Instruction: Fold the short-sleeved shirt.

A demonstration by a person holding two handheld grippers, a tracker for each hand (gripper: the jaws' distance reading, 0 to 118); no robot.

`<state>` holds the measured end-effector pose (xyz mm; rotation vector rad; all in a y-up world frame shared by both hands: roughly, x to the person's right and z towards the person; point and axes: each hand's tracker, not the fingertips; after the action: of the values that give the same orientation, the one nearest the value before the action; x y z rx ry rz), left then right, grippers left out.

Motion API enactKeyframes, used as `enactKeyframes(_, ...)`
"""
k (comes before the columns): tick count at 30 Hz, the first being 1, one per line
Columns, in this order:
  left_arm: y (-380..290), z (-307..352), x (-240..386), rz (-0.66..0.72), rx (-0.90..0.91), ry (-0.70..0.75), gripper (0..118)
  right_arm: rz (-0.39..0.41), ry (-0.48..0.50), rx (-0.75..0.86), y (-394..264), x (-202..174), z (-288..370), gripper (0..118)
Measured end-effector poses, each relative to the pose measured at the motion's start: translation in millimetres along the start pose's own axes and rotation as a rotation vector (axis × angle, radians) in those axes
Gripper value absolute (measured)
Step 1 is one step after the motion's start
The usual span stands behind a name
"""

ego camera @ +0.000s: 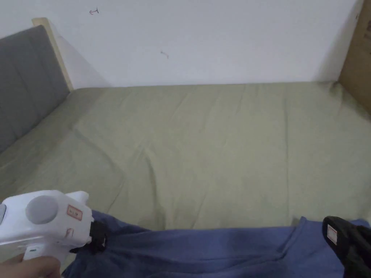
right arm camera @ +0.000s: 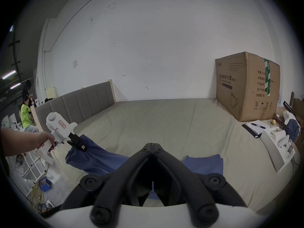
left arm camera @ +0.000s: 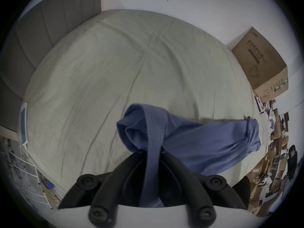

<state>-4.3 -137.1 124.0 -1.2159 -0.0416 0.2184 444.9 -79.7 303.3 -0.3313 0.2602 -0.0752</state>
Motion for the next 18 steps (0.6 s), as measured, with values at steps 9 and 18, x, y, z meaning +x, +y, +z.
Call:
enactKeyframes(9, 12.9, -42.4, 167.9, -0.072, -0.113, -0.309, 4, -0.021, -0.066, 0.029, 1.5, 30.2, 22.1, 0)
enactKeyframes(18, 11.9, -33.9, 205.6, -0.139, -0.129, -0.459, 117, -0.07, -0.105, 0.012, -3.3, 57.2, 28.7, 0)
